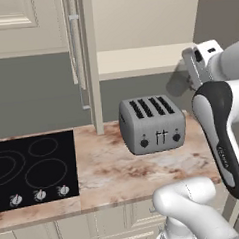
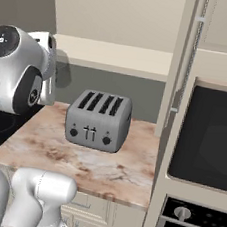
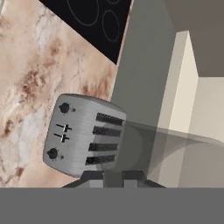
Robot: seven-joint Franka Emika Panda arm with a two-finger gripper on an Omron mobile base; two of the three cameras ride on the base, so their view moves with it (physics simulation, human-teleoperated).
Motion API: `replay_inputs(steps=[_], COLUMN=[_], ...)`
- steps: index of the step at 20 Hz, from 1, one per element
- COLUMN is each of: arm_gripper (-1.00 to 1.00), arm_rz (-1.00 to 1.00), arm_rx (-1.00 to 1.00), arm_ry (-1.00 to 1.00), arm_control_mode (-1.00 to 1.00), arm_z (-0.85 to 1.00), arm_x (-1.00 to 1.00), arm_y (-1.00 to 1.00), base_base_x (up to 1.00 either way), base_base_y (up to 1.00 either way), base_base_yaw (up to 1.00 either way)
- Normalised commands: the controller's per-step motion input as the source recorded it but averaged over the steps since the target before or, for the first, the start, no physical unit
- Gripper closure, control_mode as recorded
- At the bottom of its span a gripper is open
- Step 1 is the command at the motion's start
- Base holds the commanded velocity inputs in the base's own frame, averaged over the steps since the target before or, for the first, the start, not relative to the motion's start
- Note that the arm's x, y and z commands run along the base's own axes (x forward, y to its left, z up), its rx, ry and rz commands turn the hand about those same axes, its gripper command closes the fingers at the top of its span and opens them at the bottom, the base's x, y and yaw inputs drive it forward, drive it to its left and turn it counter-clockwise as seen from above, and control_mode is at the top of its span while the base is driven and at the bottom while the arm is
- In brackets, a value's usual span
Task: There is a bowl on the dining counter. Grab a lemon wedge from the fridge and place it in the bowl. Then get the liquor bottle and glass cup from the cabinet and place them next to the bowl.
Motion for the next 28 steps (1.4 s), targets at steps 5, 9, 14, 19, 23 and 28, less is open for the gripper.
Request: replay_inputs(steps=[5,9,14,19,23,28], arm_gripper=[1.00,1.00,1.00,1.00,1.00,1.00], arm_rz=[-0.01,0.00,0.00,0.00,0.00,0.00], arm_rx=[0.00,0.00,0.00,0.01,0.00,0.00], arm_ry=[0.00,0.00,0.00,0.00,0.00,0.00], arm_control_mode=[-1.00,-1.00,-1.00,1.00,1.00,1.00], arm_z=[0.00,0.00,-0.02,-0.01,0.00,0.00], arm_x=[-0.46,-0.05,0.00,-0.12,0.00,0.00], arm_y=[-0.02,0.00,0.00,0.04,0.00,0.00], base_base_x=[0.00,0.00,0.00,-0.43,-0.91,-0.86], base_base_y=[0.00,0.00,0.00,0.19,0.54,0.68], base_base_yaw=[0.00,0.00,0.00,0.00,0.00,-0.05])
